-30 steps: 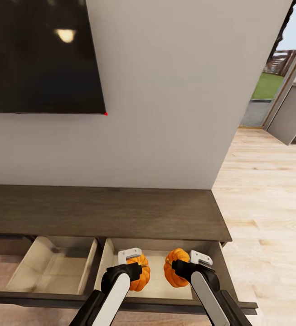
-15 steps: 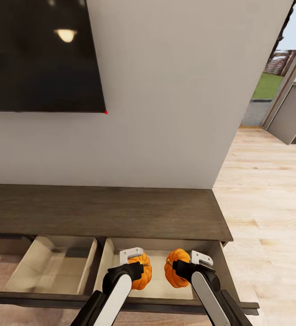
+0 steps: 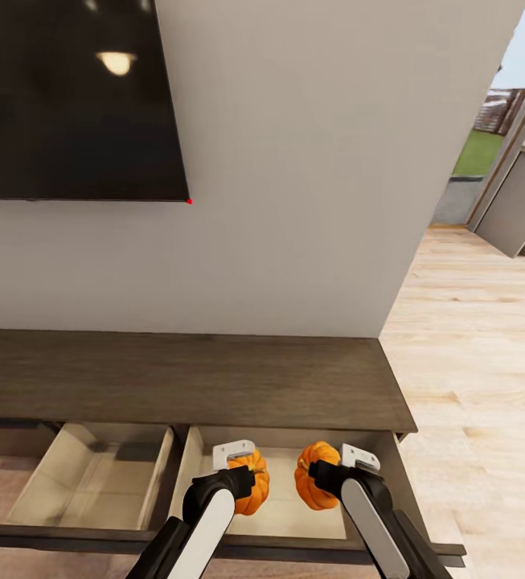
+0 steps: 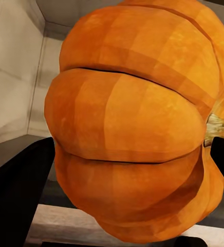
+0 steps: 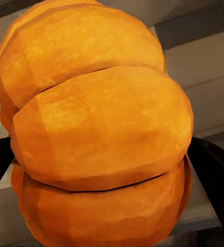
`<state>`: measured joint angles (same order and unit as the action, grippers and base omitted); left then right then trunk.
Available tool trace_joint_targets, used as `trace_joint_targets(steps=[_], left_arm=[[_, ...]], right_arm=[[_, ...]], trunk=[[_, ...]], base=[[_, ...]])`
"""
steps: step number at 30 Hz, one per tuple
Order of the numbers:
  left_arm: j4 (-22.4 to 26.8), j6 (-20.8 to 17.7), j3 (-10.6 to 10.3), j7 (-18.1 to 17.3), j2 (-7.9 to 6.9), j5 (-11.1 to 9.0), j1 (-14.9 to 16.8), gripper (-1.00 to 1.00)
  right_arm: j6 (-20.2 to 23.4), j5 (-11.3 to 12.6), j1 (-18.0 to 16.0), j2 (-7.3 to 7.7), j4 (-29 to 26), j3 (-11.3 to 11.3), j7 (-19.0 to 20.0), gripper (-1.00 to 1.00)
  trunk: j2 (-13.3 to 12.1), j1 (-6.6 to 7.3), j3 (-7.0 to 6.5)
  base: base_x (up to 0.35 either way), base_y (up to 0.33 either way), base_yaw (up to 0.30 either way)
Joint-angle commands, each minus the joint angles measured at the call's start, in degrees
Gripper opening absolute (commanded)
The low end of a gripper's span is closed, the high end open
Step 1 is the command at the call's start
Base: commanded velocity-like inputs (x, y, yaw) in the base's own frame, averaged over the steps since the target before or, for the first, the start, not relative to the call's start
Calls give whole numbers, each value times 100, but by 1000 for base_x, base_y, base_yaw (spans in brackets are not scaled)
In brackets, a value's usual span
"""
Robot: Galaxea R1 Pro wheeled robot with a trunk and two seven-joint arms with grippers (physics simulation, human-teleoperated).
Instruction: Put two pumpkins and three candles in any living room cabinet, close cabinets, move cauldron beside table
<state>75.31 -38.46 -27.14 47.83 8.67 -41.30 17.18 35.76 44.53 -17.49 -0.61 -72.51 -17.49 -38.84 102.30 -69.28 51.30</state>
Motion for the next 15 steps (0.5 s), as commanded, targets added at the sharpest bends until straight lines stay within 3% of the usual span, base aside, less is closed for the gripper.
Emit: trace_joint_targets(steps=[1,10,15], left_arm=[[7,-13,-9,69,-2,-40,5,-100],[2,-3,-3,78,3,-36,5,-100],[-5,449,-22,70,-5,3,5,-100]], right_arm=[[-1,49,-35,5,50,-4,-63,-100],[-8,47,-82,9,144,1,-63,-100],[-8,47,-84,9,148,2,-62,-100]], trunk=[[3,1,5],[323,-175,148],[524,-285,238]], base=[[2,0,0],[0,0,0],[0,0,0]])
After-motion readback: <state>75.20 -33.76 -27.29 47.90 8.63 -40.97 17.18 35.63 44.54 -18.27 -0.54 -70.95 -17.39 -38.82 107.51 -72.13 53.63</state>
